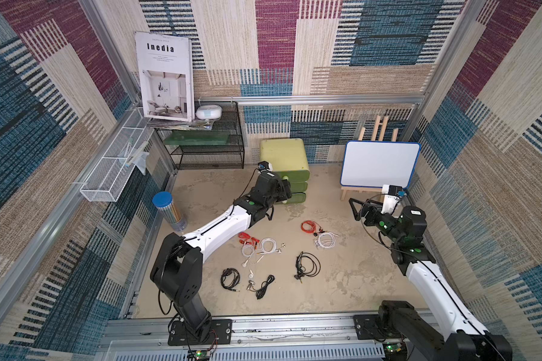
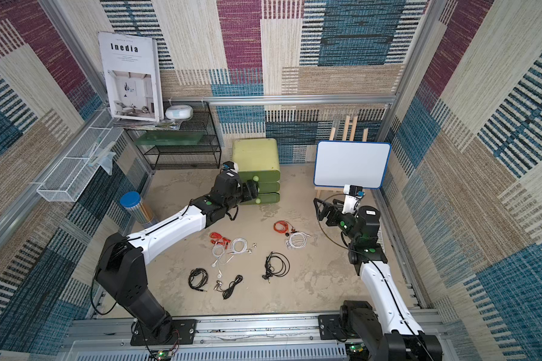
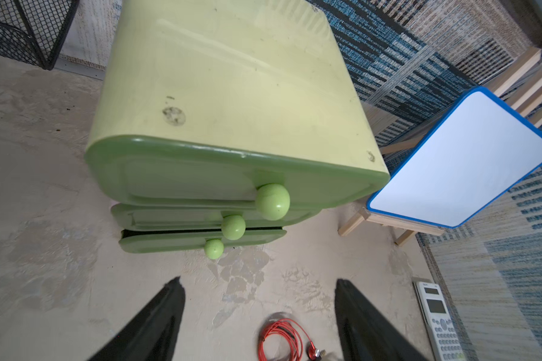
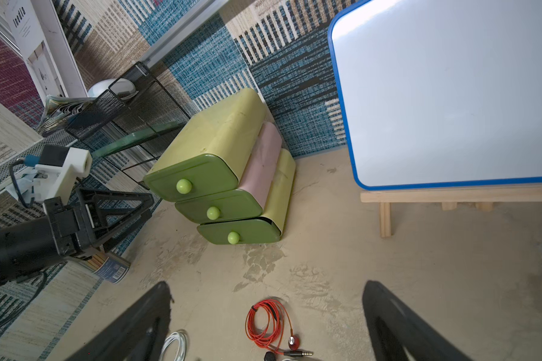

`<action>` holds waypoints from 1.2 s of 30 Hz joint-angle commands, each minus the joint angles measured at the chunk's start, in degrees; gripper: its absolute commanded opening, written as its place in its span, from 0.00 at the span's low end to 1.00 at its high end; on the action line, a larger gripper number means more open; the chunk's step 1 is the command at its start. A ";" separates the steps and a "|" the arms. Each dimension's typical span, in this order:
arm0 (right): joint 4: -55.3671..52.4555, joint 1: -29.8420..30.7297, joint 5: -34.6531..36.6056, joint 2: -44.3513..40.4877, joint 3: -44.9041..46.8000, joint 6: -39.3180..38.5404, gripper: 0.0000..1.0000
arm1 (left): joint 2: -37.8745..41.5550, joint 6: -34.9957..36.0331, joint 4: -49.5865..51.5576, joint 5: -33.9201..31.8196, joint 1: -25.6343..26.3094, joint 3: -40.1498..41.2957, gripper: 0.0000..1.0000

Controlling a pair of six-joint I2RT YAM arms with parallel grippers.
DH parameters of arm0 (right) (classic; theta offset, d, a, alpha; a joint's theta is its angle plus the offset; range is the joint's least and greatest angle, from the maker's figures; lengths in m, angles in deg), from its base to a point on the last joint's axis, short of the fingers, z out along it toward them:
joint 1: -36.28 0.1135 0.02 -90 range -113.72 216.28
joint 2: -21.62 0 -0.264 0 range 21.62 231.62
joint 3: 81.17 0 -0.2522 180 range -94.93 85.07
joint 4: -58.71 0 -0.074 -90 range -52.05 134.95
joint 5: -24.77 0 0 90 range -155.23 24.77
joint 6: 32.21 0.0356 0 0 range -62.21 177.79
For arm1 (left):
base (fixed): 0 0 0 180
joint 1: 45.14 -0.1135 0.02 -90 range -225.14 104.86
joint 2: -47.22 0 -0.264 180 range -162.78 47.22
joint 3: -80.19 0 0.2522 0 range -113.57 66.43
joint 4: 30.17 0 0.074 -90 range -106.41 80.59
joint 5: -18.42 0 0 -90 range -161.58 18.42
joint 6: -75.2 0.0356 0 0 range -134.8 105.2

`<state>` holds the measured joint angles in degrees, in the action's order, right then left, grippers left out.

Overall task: Place the wired earphones into the drawer by color
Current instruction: Open the drawer in the storage box.

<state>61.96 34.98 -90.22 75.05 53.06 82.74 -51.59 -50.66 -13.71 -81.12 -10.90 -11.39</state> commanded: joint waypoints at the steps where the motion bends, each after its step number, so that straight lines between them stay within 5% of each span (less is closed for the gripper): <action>1: -0.14 -0.02 0.74 -0.32 0.02 0.04 0.99 | -2.09 0.01 -0.73 0.49 0.04 -2.32 0.76; 36: -0.49 0.19 1.61 -0.51 -0.07 0.01 0.99 | -11.47 -1.14 -4.31 -5.40 -0.05 -10.00 0.40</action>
<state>61.05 35.13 -88.84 74.55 53.06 82.74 -62.80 -51.80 -16.18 -85.36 -10.93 -20.94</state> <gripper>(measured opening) 0.995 0.404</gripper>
